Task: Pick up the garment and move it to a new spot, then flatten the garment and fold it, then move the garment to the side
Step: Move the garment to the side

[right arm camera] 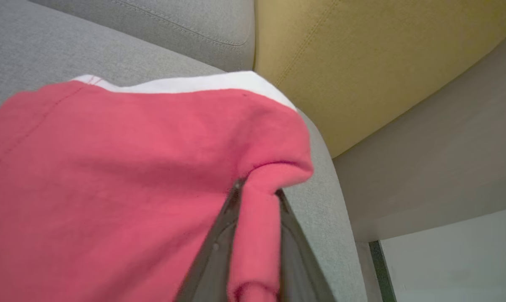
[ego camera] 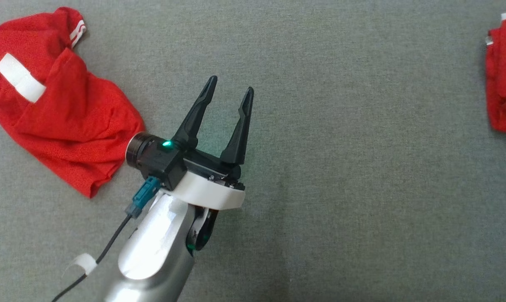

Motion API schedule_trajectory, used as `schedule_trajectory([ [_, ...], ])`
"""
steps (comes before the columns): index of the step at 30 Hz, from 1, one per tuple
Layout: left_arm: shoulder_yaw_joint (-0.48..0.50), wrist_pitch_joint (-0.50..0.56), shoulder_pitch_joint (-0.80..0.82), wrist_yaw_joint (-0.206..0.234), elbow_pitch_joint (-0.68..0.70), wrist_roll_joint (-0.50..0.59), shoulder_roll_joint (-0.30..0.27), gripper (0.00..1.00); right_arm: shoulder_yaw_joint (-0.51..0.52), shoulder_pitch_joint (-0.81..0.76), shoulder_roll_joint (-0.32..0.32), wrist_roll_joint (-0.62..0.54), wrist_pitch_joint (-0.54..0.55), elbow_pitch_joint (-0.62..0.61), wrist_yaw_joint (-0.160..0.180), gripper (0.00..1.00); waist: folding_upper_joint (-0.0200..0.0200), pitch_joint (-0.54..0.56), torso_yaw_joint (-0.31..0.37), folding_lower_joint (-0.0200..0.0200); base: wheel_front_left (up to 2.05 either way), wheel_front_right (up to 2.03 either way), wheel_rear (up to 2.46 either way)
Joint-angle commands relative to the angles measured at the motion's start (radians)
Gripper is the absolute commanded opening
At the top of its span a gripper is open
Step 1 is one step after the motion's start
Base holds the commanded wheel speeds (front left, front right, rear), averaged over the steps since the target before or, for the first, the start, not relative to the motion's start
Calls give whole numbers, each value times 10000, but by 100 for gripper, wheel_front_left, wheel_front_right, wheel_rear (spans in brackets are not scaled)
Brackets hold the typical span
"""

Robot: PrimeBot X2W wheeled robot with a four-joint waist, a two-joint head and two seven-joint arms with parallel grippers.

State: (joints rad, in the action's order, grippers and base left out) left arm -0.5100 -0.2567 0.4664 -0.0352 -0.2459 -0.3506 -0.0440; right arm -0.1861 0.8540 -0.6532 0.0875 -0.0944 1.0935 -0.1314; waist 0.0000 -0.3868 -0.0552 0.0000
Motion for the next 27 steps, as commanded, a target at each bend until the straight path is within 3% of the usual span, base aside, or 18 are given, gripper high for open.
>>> schedule_trajectory([
  [1,351,-51,107,4,280,57,-62,100,-29,112,-187,-53,-132,-167,7,100,0,40,14,0,0,0,0],
  [6,496,-51,0,-5,207,79,-62,100,271,242,95,-207,-538,-160,7,100,0,376,110,0,0,0,0],
  [14,1033,-51,-427,33,266,123,-62,100,284,289,1144,-260,-1268,-807,7,100,0,1433,318,0,0,0,0],
  [27,2585,-51,-1766,9,633,413,-75,100,255,-838,3122,983,-1489,-3690,7,100,0,3085,485,0,0,0,0],
])
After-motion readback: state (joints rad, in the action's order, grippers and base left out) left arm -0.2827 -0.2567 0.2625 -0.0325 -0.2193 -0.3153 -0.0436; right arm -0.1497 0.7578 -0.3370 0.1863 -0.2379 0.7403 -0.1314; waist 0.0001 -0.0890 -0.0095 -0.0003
